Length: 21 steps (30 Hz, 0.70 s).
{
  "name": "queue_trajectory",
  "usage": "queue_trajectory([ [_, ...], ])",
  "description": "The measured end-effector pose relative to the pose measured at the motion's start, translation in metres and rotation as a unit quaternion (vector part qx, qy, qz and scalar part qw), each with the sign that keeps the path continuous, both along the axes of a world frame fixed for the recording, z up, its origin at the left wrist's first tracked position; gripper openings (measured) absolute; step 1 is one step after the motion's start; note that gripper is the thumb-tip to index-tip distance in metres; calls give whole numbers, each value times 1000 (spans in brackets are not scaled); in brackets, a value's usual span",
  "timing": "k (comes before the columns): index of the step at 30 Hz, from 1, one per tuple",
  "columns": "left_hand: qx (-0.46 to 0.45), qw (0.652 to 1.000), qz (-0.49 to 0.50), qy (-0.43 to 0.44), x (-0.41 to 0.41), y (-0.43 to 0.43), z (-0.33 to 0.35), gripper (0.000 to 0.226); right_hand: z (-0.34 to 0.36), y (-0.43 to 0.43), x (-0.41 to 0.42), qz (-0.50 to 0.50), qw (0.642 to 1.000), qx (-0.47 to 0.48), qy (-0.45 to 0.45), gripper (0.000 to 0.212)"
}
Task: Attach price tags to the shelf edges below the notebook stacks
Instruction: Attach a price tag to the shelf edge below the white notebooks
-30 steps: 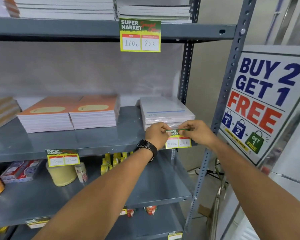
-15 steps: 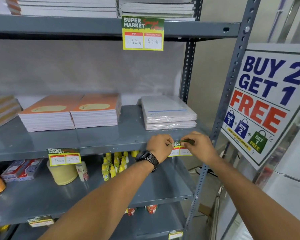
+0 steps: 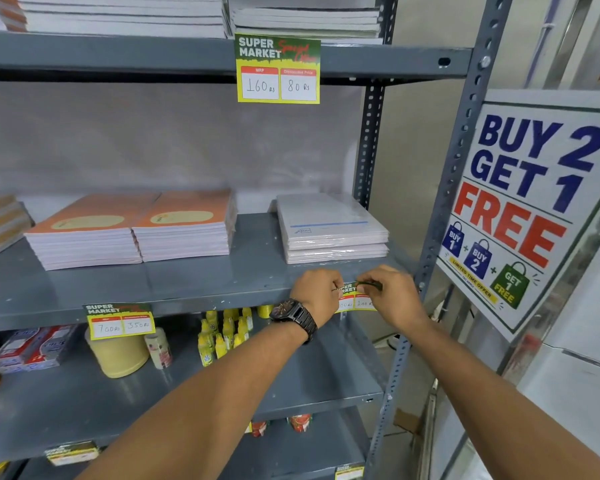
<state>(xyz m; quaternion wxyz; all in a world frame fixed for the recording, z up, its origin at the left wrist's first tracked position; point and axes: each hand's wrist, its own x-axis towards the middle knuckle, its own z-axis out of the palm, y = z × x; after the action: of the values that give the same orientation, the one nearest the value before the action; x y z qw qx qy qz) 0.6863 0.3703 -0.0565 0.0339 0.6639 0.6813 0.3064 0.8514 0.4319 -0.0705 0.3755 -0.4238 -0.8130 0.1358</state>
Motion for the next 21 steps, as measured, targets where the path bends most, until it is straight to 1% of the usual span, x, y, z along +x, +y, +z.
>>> queue_trajectory([
  [2, -5, 1000, -4, 17, -1, 1, 1, 10, 0, -1, -1, 2, 1000, 4, -6, 12],
  [5, -17, 997, -18, 67, -3, 2, 4, 12, 0, -1, -3, -3, 999, 22, -29, 12],
  [8, -11, 992, -15, 126, -7, 3, 9, 15, 1, 0, -1, -32, 996, 56, -59, 9],
  [10, -4, 990, -12, 142, -12, 4, 12, 16, 3, 1, 0, -55, 992, 68, -91, 4],
  [14, -5, 990, -11, 140, -20, 6, 13, 21, 5, -1, -3, -81, 986, 66, -131, 5],
  [17, -7, 992, -9, 123, -21, 6, 11, 22, 4, -6, -6, -87, 987, 59, -123, 5],
  [19, -8, 994, -10, 113, -21, 6, 11, 23, 2, -8, -5, -82, 989, 56, -111, 11],
  [21, -6, 993, -12, 114, -21, 5, 13, 22, 0, -9, -4, -82, 989, 63, -108, 20],
])
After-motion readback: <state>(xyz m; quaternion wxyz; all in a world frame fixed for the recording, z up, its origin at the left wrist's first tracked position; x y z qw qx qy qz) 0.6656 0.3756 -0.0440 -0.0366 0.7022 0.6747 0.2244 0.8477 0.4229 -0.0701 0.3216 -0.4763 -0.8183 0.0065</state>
